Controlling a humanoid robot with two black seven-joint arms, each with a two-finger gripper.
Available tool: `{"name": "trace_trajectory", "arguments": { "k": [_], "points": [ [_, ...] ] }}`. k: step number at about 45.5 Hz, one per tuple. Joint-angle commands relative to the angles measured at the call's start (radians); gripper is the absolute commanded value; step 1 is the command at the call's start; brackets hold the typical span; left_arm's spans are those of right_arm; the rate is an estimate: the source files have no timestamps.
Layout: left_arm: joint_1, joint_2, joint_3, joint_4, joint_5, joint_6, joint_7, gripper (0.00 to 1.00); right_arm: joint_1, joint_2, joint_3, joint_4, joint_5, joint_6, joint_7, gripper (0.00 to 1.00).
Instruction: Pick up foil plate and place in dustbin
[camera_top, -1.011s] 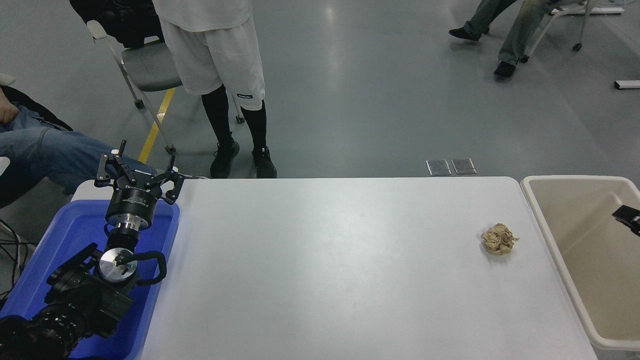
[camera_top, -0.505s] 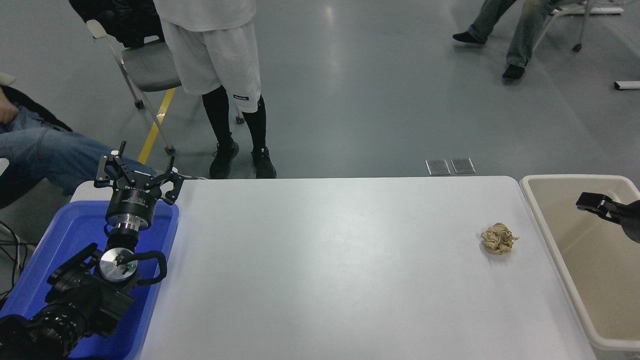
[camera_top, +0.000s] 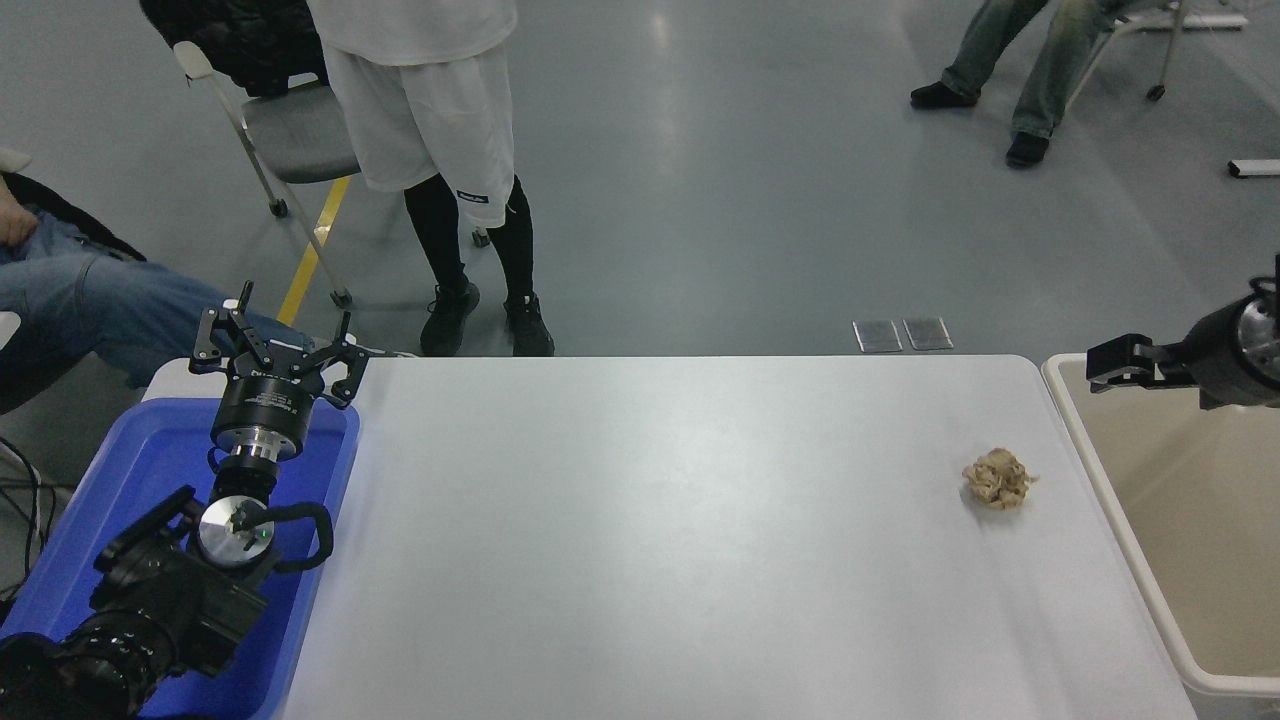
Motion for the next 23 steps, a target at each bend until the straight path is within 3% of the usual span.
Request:
{"name": "trace_trajectory", "arguments": {
  "k": [1,23],
  "points": [
    [0.000,0.000,-0.001,0.000,0.000,0.000,0.001,0.99,0.136,0.080,0.009,0.017,0.000,0.177,0.002,1.00],
    [0.000,0.000,0.001,0.000,0.000,0.002,-0.001,0.99,0.136,0.117,0.043,-0.050,-0.050,0.177,-0.001,1.00]
  ]
}}
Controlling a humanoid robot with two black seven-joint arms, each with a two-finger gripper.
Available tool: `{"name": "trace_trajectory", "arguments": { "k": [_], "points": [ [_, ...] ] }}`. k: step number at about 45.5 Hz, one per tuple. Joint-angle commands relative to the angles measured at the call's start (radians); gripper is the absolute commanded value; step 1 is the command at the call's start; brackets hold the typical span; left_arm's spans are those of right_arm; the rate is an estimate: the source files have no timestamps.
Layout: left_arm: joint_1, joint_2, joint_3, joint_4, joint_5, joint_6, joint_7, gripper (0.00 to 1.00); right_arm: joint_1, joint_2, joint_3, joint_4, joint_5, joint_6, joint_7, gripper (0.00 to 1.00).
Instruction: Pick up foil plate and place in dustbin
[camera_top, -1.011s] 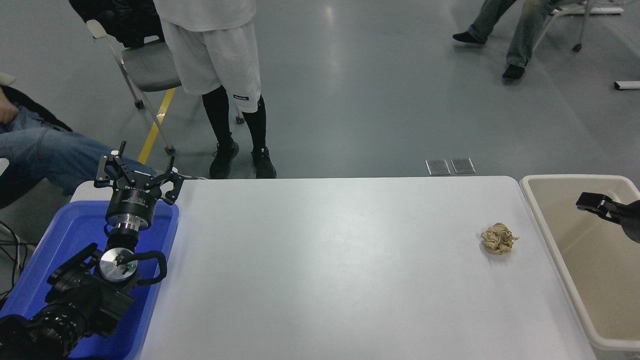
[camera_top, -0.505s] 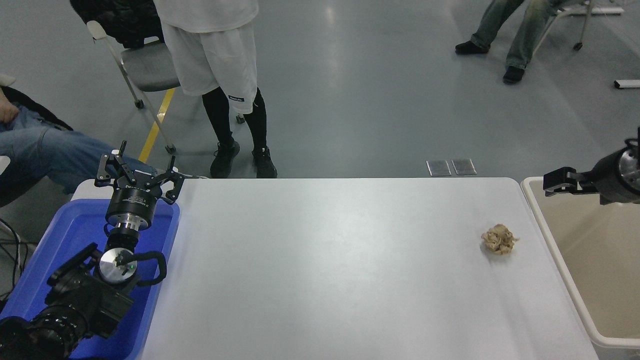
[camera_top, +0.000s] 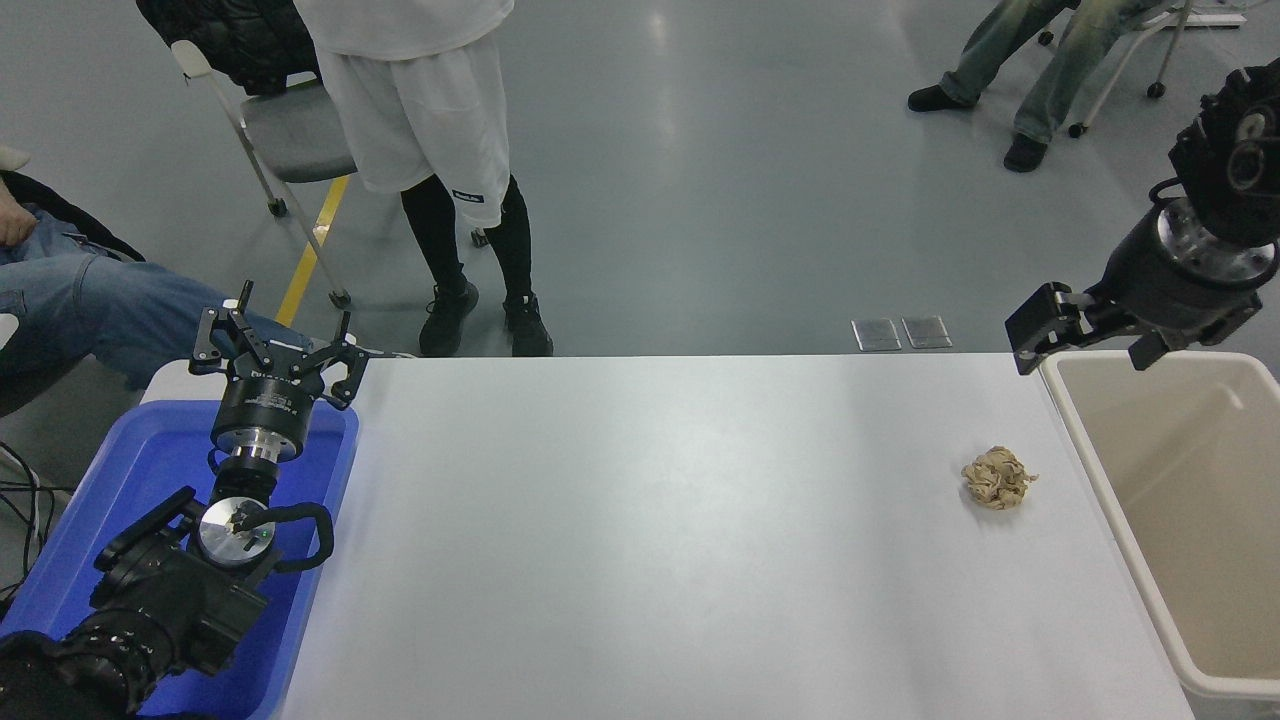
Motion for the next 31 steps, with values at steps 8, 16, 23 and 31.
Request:
{"name": "trace_trajectory", "arguments": {
  "k": [8,16,23,31],
  "points": [
    [0.000,0.000,0.000,0.000,0.000,0.000,0.001,0.99,0.001,0.041,0.029,-0.041,-0.032,0.016,-0.001,1.00],
    [0.000,0.000,0.001,0.000,0.000,0.000,0.001,0.99,0.009,0.047,0.057,-0.038,-0.037,0.016,-0.001,1.00],
    [0.000,0.000,0.000,0.000,0.000,0.000,-0.001,0.99,0.009,0.050,0.057,-0.040,-0.037,0.016,-0.001,1.00],
    [0.000,0.000,0.001,0.000,0.000,0.000,0.001,0.99,-0.002,0.050,0.086,-0.038,-0.008,0.016,-0.001,1.00]
  ]
}}
